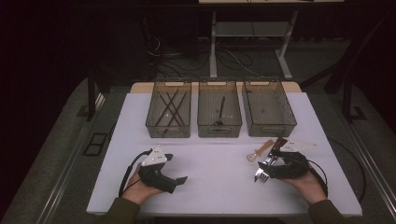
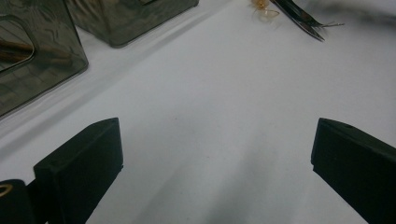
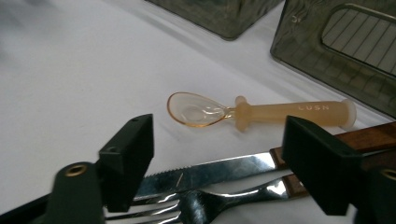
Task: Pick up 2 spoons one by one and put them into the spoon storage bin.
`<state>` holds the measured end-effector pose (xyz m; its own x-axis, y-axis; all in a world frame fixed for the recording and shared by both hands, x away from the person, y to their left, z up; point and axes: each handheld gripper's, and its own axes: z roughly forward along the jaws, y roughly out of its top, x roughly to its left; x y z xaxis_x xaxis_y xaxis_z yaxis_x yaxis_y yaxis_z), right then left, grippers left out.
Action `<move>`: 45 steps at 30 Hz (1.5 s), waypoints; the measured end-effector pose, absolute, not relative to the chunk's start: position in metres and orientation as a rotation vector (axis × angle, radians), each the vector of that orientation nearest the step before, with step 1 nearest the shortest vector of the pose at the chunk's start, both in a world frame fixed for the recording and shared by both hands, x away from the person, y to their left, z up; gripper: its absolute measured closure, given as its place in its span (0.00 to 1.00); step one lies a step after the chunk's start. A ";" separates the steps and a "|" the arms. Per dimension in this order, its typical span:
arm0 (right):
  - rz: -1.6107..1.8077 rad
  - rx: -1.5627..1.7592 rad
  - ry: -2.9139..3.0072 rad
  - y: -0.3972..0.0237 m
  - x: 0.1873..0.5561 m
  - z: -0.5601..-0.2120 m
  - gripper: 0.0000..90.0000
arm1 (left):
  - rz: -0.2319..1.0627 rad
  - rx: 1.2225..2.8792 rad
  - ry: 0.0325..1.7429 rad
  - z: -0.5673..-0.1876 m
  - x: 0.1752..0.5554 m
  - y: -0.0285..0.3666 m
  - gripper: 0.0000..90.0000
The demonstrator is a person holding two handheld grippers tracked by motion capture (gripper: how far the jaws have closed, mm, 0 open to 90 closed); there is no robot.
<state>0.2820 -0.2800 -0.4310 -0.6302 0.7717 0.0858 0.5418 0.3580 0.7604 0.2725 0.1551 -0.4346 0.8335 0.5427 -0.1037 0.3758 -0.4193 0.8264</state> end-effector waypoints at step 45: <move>0.998 1.177 2.428 -0.271 0.327 -0.448 0.99 | 0.183 2.067 0.666 -0.434 0.272 0.154 0.01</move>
